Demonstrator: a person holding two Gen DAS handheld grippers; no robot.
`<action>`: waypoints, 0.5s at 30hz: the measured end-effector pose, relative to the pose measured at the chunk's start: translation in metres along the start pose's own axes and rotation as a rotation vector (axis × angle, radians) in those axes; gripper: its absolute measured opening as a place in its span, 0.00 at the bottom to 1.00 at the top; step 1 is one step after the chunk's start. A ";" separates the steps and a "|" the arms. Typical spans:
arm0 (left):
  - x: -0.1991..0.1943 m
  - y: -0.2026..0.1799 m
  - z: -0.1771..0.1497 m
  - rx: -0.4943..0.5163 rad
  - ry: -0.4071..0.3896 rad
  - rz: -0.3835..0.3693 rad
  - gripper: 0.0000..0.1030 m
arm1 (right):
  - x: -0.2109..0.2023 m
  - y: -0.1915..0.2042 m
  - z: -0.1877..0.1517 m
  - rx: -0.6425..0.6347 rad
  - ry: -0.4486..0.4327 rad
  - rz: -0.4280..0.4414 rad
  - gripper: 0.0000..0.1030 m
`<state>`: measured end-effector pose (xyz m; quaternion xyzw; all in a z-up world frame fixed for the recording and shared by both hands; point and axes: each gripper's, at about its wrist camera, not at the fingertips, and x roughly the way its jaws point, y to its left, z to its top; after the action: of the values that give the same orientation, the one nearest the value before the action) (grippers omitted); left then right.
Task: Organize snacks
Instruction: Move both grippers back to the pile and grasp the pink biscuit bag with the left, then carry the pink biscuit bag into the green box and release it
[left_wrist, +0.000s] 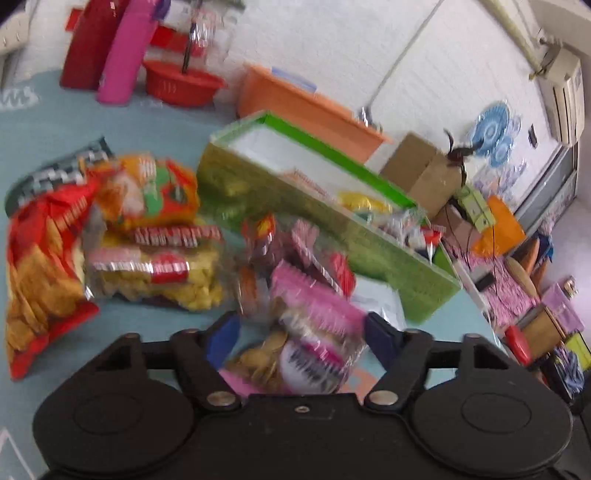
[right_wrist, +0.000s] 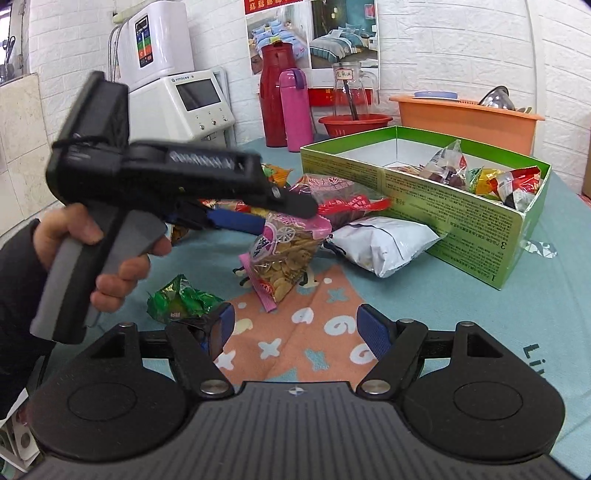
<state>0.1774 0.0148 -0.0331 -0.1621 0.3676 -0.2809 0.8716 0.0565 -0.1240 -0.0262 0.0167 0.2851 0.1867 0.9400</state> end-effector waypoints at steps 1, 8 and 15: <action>0.000 -0.001 -0.004 -0.018 0.020 -0.031 0.74 | 0.001 0.000 0.000 0.001 0.001 -0.001 1.00; -0.015 -0.018 -0.022 -0.005 0.024 -0.077 0.95 | 0.010 -0.007 -0.001 0.023 0.032 -0.019 1.00; -0.013 -0.007 -0.024 -0.045 0.026 -0.058 0.87 | 0.024 -0.011 0.003 0.038 0.042 0.042 1.00</action>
<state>0.1503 0.0157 -0.0388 -0.1886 0.3800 -0.3000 0.8544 0.0801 -0.1252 -0.0376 0.0369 0.3077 0.2013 0.9292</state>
